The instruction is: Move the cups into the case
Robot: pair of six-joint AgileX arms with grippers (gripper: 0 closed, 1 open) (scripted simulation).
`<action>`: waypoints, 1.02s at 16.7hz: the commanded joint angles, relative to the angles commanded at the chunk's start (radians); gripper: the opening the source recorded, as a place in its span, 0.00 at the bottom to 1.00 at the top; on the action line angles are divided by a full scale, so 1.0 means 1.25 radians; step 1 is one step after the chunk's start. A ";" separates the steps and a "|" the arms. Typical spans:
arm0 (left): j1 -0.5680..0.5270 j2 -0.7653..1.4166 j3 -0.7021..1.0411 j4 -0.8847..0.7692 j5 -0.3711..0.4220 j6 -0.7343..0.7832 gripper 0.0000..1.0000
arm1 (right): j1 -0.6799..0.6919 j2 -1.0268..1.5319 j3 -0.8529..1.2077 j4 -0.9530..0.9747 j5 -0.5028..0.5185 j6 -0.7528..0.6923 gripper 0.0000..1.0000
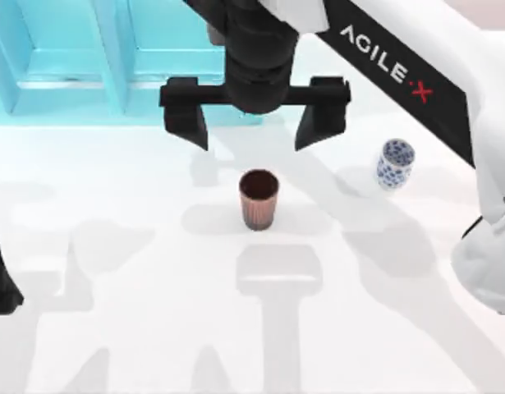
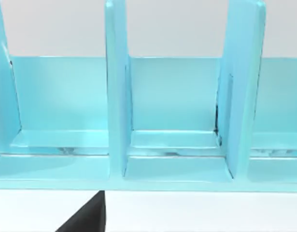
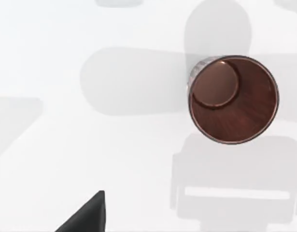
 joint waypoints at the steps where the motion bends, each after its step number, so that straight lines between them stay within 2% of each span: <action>1: 0.000 0.000 0.000 0.000 0.000 0.000 1.00 | 0.007 0.036 0.049 -0.018 0.011 0.013 1.00; 5: 0.000 0.000 0.000 0.000 0.000 0.000 1.00 | 0.024 0.120 0.166 -0.057 0.043 0.046 1.00; 10: 0.000 0.000 0.000 0.000 0.000 0.000 1.00 | 0.025 0.126 0.175 -0.060 0.047 0.049 1.00; 14: 0.000 0.000 0.000 0.000 0.000 0.000 1.00 | 0.020 0.120 0.143 -0.030 0.046 0.044 1.00; 17: 0.000 0.000 0.000 0.000 0.000 0.000 1.00 | 0.016 0.099 0.037 0.056 0.045 0.039 1.00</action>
